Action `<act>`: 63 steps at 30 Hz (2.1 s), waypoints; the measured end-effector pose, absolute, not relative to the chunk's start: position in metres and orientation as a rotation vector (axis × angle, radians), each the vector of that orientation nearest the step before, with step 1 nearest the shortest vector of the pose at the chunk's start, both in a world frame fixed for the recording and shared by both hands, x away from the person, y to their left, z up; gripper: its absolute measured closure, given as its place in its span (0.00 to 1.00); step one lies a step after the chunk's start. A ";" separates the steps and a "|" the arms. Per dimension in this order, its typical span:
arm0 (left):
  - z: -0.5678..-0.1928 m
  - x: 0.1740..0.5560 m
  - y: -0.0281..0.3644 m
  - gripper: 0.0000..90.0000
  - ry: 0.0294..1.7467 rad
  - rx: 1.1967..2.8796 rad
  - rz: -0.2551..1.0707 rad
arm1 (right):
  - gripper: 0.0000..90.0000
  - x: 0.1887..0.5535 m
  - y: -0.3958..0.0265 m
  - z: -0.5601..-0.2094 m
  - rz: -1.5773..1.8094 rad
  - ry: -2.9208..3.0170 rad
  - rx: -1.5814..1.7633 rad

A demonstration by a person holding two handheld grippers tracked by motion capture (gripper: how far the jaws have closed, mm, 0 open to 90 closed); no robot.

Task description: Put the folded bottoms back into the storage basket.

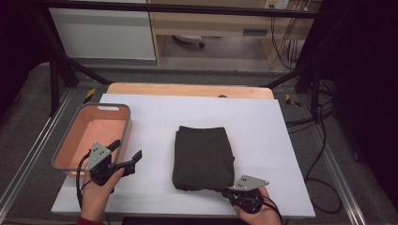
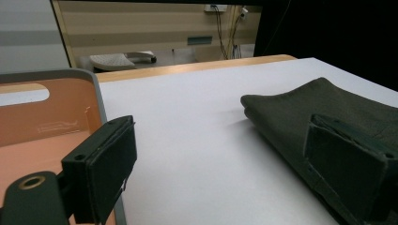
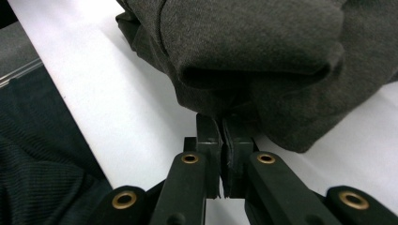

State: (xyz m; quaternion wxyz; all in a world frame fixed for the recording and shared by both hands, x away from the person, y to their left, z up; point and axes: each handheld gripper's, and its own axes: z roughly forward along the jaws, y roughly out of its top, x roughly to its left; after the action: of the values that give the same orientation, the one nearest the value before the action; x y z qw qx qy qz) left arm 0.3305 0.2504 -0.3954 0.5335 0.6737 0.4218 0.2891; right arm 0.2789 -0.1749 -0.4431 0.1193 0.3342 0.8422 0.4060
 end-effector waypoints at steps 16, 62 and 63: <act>-0.396 0.330 0.249 0.11 1.002 1.616 0.694 | 0.21 0.274 -0.181 -0.444 1.119 2.357 1.091; -0.397 0.330 0.242 0.11 0.978 1.642 0.690 | 0.71 0.293 -0.152 -0.448 1.073 2.334 0.877; -0.397 0.330 0.241 0.11 0.978 1.642 0.695 | 0.71 0.292 -0.153 -0.447 1.077 2.337 0.880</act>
State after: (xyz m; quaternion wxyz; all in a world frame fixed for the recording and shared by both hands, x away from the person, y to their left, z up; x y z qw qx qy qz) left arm 0.3299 0.2413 -0.3970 0.5259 0.6868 0.4091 0.2906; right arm 0.2924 -0.1526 -0.4474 0.2093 0.3163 0.8403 0.3873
